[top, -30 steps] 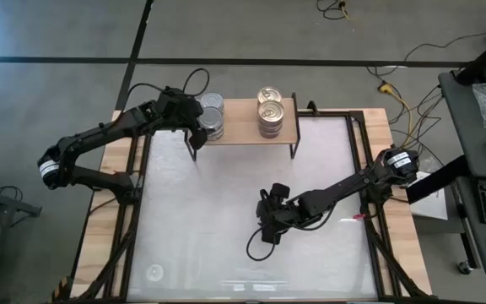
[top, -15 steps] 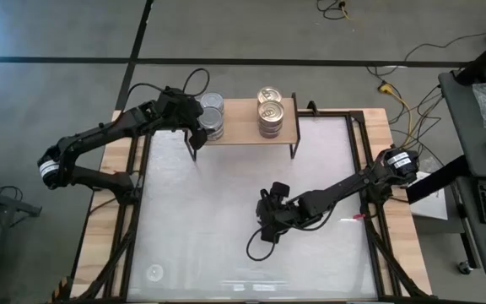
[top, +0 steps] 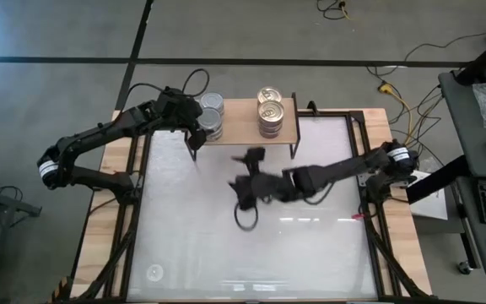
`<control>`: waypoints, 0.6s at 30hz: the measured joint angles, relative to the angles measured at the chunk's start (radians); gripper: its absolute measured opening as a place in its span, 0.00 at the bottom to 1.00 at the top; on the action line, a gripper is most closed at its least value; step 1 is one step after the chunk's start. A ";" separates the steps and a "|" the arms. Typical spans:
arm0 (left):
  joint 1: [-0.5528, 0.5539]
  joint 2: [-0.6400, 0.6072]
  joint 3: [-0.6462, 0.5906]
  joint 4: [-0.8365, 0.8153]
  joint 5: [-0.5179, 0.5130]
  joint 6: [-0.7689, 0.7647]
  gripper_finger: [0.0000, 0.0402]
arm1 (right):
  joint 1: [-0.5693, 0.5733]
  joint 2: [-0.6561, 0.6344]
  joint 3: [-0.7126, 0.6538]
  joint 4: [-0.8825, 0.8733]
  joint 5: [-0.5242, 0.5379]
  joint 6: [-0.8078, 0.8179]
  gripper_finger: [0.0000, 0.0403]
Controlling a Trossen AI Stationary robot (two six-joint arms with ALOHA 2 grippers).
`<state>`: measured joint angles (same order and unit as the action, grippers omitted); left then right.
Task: Stack canned seafood by type on shelf
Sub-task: Stack the green tuna can on top of the other green tuna can
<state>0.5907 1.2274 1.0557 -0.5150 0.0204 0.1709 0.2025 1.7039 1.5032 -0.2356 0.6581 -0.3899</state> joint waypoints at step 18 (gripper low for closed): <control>0.000 0.001 -0.002 0.005 0.039 -0.016 1.00 | -0.393 0.038 0.109 0.260 -0.329 0.091 0.48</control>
<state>0.5911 1.2282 1.0534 -0.5096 0.0589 0.1547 -0.1907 1.7421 1.6118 0.0245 0.3291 -0.2988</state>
